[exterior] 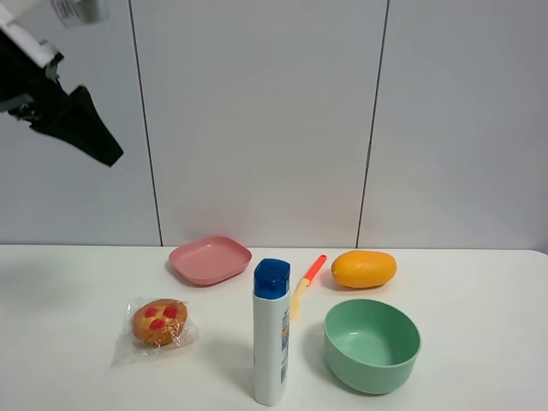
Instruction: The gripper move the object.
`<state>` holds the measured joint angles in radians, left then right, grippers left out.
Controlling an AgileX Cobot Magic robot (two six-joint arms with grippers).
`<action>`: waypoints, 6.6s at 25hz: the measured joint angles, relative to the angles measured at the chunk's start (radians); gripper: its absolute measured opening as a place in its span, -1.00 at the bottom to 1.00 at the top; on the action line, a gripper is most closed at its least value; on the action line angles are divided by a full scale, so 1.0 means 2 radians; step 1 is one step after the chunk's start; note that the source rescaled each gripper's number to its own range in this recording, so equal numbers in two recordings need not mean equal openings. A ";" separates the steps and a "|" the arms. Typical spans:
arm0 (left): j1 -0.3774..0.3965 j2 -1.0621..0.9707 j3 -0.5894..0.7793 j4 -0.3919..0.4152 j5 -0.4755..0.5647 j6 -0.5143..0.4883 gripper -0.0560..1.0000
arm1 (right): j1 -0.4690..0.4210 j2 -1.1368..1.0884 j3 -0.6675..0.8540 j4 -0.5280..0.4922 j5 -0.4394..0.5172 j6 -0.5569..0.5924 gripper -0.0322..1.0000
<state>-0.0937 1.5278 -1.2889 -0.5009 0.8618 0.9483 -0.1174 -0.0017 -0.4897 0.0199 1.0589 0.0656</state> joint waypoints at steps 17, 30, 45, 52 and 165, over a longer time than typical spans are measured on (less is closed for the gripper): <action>-0.067 0.159 0.002 0.099 -0.024 0.117 0.61 | 0.000 0.000 0.000 0.000 0.000 0.000 1.00; -0.091 0.237 0.002 0.067 -0.074 0.161 1.00 | 0.000 0.000 0.000 0.000 0.000 0.000 1.00; -0.101 0.291 0.002 0.067 -0.119 0.162 1.00 | 0.000 0.000 0.000 0.000 0.000 0.000 1.00; -0.101 0.300 0.002 0.067 -0.123 0.162 0.90 | 0.000 0.000 0.000 0.000 0.000 0.000 1.00; -0.135 0.101 -0.408 0.403 0.172 -0.445 0.45 | 0.000 0.000 0.000 0.000 0.000 0.000 1.00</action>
<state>-0.3637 1.7292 -2.1058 0.3048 1.2065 0.0580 -0.1174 -0.0017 -0.4897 0.0199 1.0581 0.0656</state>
